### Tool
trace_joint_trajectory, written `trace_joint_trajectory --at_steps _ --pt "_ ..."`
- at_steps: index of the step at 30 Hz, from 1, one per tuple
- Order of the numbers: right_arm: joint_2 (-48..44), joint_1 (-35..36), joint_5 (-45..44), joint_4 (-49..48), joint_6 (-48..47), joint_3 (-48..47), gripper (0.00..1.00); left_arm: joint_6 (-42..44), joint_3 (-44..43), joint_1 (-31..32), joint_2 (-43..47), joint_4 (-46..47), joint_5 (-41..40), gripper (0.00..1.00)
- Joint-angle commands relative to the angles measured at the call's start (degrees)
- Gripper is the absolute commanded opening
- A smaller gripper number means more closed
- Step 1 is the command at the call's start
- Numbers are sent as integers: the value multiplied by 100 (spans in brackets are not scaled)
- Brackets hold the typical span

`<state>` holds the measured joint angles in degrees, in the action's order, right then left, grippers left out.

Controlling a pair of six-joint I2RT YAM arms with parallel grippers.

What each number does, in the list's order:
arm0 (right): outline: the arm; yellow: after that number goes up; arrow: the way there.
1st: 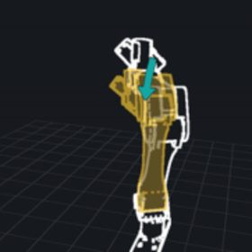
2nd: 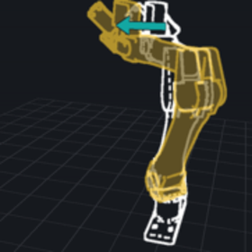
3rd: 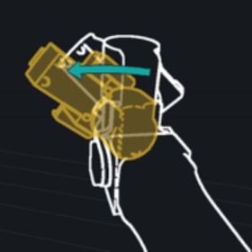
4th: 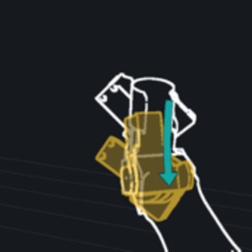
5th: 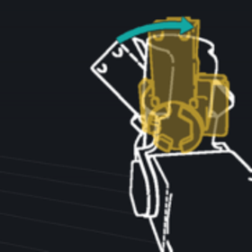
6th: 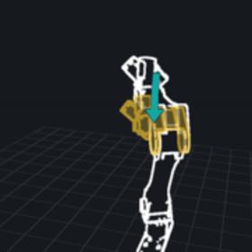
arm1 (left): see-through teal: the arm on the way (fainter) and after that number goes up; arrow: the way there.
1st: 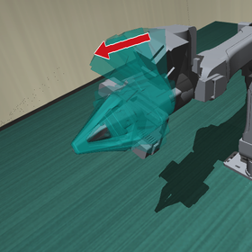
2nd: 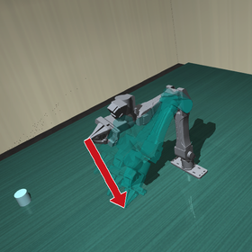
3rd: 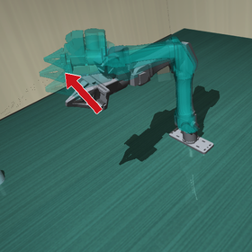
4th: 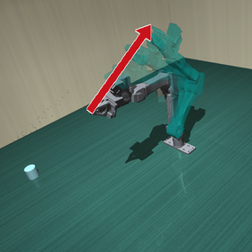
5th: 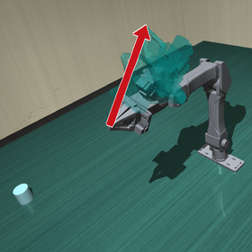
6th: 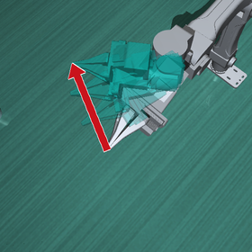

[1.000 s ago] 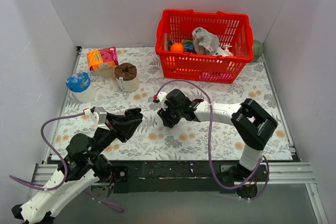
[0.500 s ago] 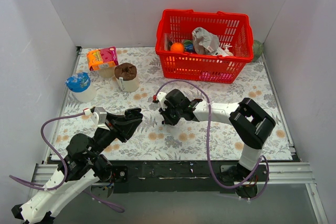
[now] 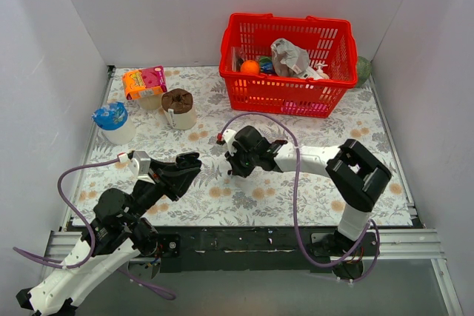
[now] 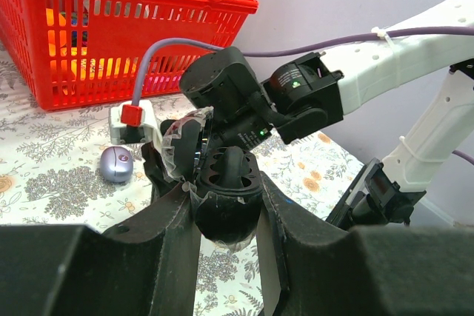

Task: Insert the wireless bluetooth earbuds into the charging case
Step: Pick up the earbud from the center of the board.

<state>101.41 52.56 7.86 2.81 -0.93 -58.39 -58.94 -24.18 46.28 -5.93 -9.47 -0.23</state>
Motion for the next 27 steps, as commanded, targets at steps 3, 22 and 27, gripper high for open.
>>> trace_joint_trajectory --at_steps 3,22,27 --pt "-1314 -8 14 148 584 284 1 58 -95 4 22 7 -12 0" --pt "-4717 229 1279 3515 770 -980 1 787 819 4 -2180 4003 1873 0" --pt "-4797 246 1482 3823 734 -1385 1 428 679 -14 -3220 4910 2861 0"
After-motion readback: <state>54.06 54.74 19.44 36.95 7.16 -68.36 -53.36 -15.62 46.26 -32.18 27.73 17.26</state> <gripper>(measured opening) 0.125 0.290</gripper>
